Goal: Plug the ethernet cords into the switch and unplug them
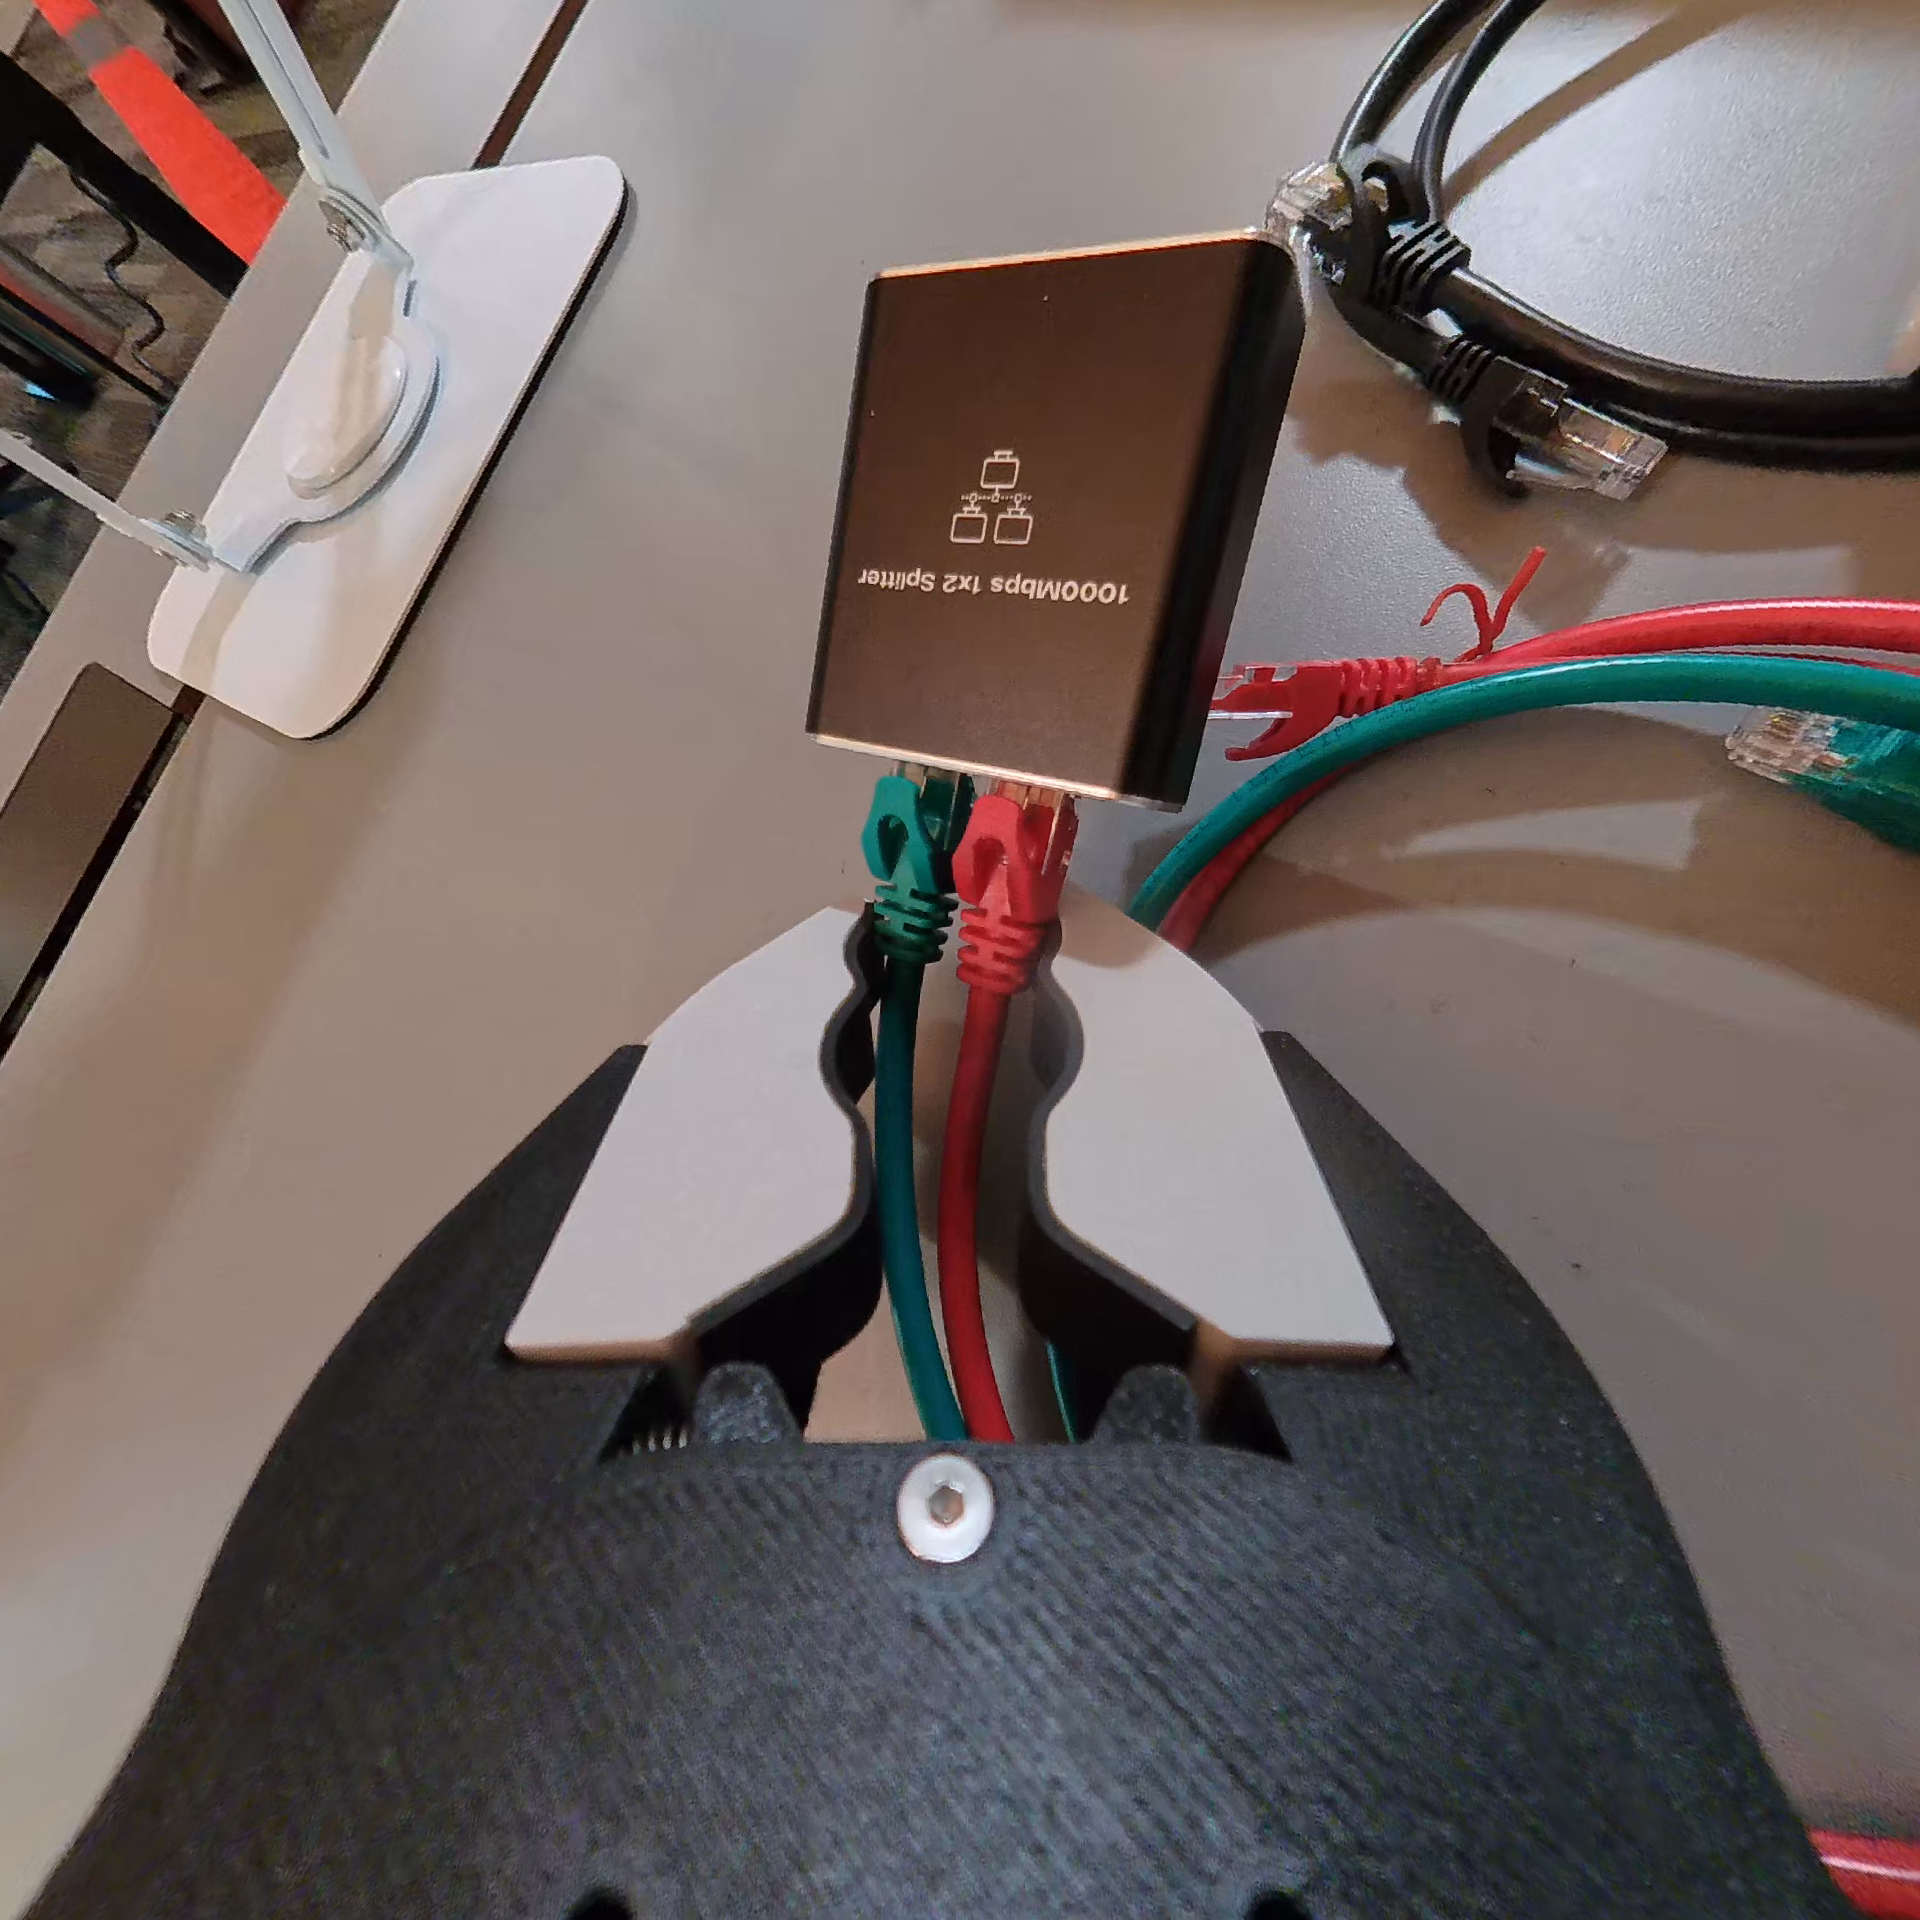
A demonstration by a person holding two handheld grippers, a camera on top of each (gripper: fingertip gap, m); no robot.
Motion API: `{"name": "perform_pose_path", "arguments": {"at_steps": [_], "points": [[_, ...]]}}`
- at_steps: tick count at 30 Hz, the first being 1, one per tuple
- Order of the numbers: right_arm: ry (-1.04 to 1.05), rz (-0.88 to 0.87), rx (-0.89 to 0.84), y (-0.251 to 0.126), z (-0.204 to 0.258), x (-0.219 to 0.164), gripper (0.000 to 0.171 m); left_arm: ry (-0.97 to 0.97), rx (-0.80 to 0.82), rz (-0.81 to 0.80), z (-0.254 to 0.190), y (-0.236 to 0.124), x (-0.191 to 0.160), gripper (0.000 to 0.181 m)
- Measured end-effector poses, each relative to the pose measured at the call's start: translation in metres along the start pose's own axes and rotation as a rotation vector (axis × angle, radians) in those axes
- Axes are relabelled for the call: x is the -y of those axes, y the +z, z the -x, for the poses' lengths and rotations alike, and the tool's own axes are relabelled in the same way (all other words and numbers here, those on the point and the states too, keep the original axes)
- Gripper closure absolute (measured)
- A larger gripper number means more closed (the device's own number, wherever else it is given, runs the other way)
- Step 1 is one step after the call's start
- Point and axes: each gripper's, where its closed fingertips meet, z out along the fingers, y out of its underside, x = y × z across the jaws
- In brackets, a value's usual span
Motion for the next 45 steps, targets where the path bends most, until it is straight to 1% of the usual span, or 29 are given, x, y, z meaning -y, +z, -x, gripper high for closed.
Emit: {"name": "perform_pose_path", "arguments": {"at_steps": [3,6,9,11,14,16,19,21,23,24,26,27,28,30,33,35,40,43,45], "points": [[-0.09,0.004,0.023,-0.002,0.005,-0.001,0.162,0.0,0.0,0.0,0.0,0.0,0.0,0.155],[-0.309,0.008,0.046,-0.009,0.012,-0.008,0.162,-0.001,-0.001,0.0,0.0,0.0,0.0,0.155],[-0.614,0.037,-0.05,-0.02,0.006,-0.015,0.163,-0.002,-0.002,0.001,0.0,0.0,0.0,0.155],[-0.678,0.048,-0.098,-0.024,0.001,-0.016,0.163,-0.002,-0.003,0.001,0.0,0.0,0.0,0.155],[-0.573,-0.023,-0.031,-0.028,0.005,-0.009,0.164,-0.002,-0.003,0.001,0.0,0.0,0.0,0.155],[-0.473,-0.119,0.002,-0.033,0.006,0.004,0.158,-0.003,-0.003,0.001,0.0,0.0,0.0,0.155],[-0.263,-0.275,0.089,-0.042,0.008,0.028,0.148,-0.003,-0.003,0.001,0.0,0.0,0.0,0.155],[-0.107,-0.332,0.1,-0.04,0.004,0.041,0.142,-0.004,-0.004,0.001,0.0,0.0,0.0,0.155],[0.025,-0.31,0.045,-0.03,-0.007,0.045,0.135,-0.003,-0.004,0.001,0.0,0.0,0.0,0.155],[0.089,-0.274,-0.001,-0.022,-0.013,0.042,0.137,-0.003,-0.003,0.001,0.0,0.0,0.0,0.155],[0.172,-0.19,-0.036,-0.007,-0.015,0.034,0.132,-0.005,-0.003,0.002,0.0,0.0,0.0,0.155],[0.197,-0.143,-0.059,-0.001,-0.016,0.029,0.137,-0.006,-0.003,0.003,0.0,0.0,0.0,0.155],[0.189,-0.109,-0.057,0.005,-0.013,0.026,0.138,-0.007,-0.003,0.003,0.0,0.0,-0.001,0.155],[0.144,-0.051,-0.121,0.011,-0.014,0.02,0.137,-0.007,-0.003,0.003,0.0,0.0,-0.001,0.155],[0.069,0.008,-0.171,0.017,-0.012,0.015,0.145,-0.007,-0.003,0.003,0.0,0.0,-0.001,0.155],[0.017,-0.013,-0.191,0.015,-0.012,0.019,0.154,-0.007,-0.004,0.003,0.0,0.0,-0.001,0.155],[-0.055,-0.092,-0.197,0.003,-0.018,0.027,0.159,0.003,-0.013,-0.001,-0.002,-0.001,0.0,0.155],[-0.101,-0.12,-0.234,-0.008,-0.027,0.029,0.161,0.036,-0.106,-0.025,-0.015,-0.004,0.002,0.155],[-0.18,-0.134,-0.259,-0.015,-0.031,0.028,0.162,0.062,-0.154,-0.041,-0.023,-0.007,0.003,0.155]]}}
